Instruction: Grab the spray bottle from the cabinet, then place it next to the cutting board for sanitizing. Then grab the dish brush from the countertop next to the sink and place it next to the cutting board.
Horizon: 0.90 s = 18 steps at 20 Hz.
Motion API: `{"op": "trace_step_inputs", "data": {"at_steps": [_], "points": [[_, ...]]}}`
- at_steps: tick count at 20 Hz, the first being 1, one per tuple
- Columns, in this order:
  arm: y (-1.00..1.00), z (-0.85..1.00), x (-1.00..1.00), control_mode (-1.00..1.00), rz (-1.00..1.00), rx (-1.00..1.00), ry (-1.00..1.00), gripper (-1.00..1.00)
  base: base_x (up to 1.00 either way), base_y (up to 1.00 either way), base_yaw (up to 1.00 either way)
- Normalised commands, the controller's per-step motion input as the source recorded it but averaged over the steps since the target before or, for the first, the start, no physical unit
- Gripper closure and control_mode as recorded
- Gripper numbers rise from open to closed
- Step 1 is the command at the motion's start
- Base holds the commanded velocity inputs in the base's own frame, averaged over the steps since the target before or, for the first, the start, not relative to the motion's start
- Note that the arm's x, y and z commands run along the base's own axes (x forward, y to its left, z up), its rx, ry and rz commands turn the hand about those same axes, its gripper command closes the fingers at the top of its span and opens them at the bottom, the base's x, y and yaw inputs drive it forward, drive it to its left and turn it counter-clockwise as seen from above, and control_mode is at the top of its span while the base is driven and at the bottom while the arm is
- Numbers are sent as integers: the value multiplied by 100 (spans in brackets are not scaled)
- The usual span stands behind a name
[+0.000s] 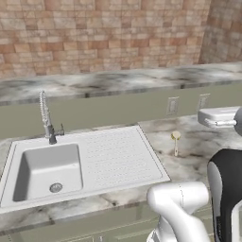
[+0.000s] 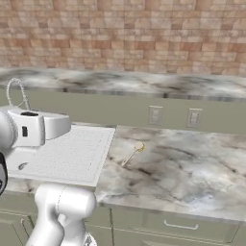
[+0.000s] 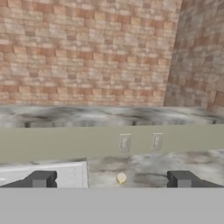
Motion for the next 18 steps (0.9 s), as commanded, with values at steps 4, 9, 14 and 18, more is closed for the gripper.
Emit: {"op": "trace_step_inputs", "data": {"at_steps": [4,9,14,18], "points": [[0,0,0,100,0,0,0,-100,72,-20,0],[-9,0,14,-100,-1,0,4,-100,20,-15,0],[-10,-11,68,-100,0,0,35,-100,0,0,0],[-22,-37,89,-100,2,10,33,-100,0,0,0]]}}
